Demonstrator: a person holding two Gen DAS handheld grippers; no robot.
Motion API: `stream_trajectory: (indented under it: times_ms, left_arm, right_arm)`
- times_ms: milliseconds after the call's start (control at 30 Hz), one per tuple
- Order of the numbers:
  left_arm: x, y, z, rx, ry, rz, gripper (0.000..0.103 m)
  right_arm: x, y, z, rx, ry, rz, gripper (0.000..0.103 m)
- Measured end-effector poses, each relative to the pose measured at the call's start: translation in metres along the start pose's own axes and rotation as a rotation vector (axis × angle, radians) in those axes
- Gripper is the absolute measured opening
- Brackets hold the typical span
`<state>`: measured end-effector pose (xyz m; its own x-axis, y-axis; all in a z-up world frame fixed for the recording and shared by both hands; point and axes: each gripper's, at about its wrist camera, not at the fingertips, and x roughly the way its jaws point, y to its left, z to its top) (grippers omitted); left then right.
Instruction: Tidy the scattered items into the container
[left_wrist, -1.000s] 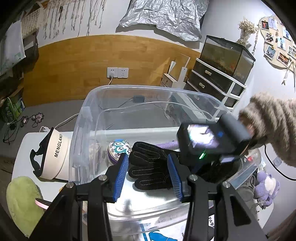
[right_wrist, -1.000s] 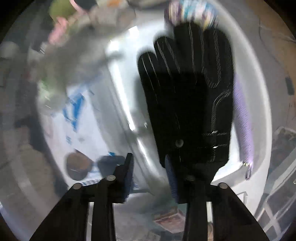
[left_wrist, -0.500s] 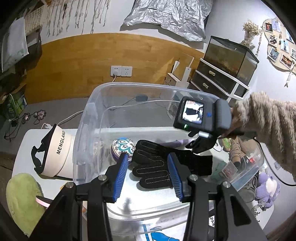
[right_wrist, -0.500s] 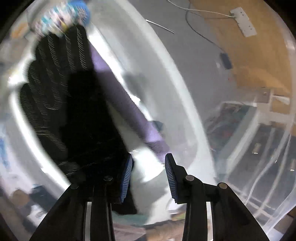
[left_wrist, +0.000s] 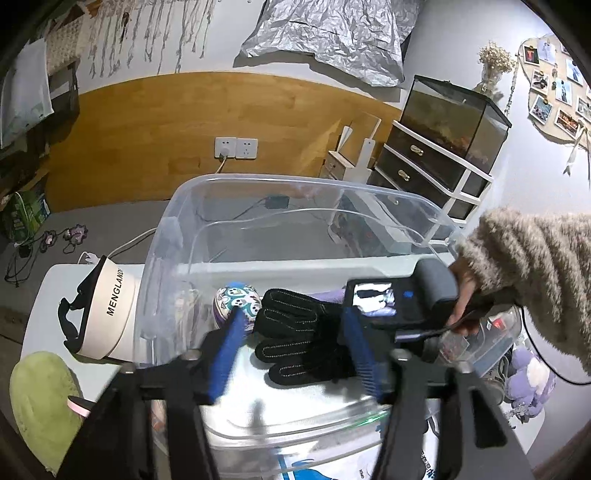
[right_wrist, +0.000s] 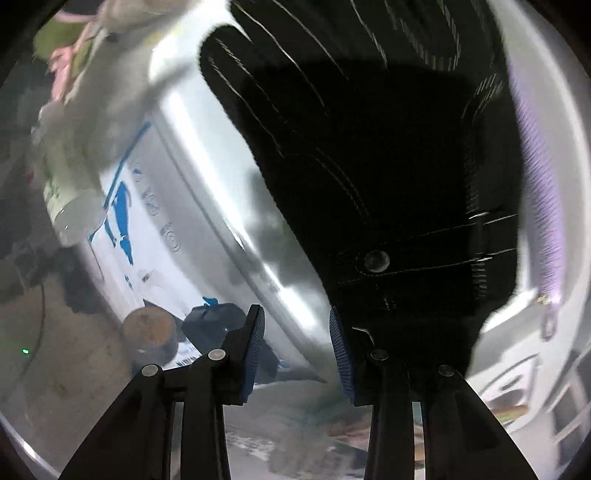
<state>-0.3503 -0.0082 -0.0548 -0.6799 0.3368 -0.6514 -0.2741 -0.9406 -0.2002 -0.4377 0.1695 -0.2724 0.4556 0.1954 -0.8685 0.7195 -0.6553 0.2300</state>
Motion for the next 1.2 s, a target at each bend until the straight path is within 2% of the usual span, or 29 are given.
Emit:
stream_trajectory:
  times_ms: [100, 233, 267, 533, 667, 733, 833, 967, 1067, 1133, 1200]
  left_arm:
    - [0.001, 0.0, -0.001, 0.0, 0.002, 0.002, 0.061]
    - [0.002, 0.0, -0.001, -0.003, 0.006, 0.005, 0.061]
    - [0.003, 0.0, -0.002, -0.004, 0.006, 0.005, 0.061]
    - [0.005, -0.001, -0.003, -0.001, 0.012, 0.006, 0.061]
    - [0.006, -0.001, -0.005, -0.003, 0.015, 0.015, 0.061]
    - [0.005, -0.001, -0.006, -0.004, 0.014, 0.018, 0.061]
    - [0.002, -0.002, -0.006, -0.004, 0.01, 0.021, 0.061]
    - [0.0, -0.002, -0.008, -0.01, 0.005, 0.026, 0.061]
    - [-0.001, -0.002, -0.011, -0.018, 0.008, 0.031, 0.061]
    - [-0.002, -0.002, -0.013, -0.023, 0.01, 0.034, 0.061]
    - [-0.003, -0.003, -0.014, -0.025, 0.01, 0.036, 0.061]
  right_arm:
    - [0.003, -0.004, 0.0, 0.024, -0.009, 0.008, 0.036]
    - [-0.01, -0.018, -0.004, 0.063, -0.078, -0.135, 0.036]
    - [-0.013, -0.024, -0.005, 0.087, -0.095, -0.147, 0.036]
    - [-0.019, -0.042, -0.013, 0.152, -0.149, -0.209, 0.037]
    - [-0.026, -0.035, -0.022, 0.14, -0.177, -0.189, 0.037]
    - [-0.039, -0.03, -0.03, 0.147, -0.222, -0.163, 0.037]
    - [-0.067, -0.021, -0.051, 0.167, -0.345, -0.147, 0.037]
    - [-0.086, -0.006, -0.085, 0.238, -0.576, -0.088, 0.037]
    - [-0.103, 0.002, -0.085, 0.295, -0.654, -0.053, 0.037]
    - [-0.108, 0.014, -0.067, 0.328, -0.693, -0.092, 0.037]
    - [-0.117, 0.015, -0.068, 0.36, -0.753, -0.122, 0.037]
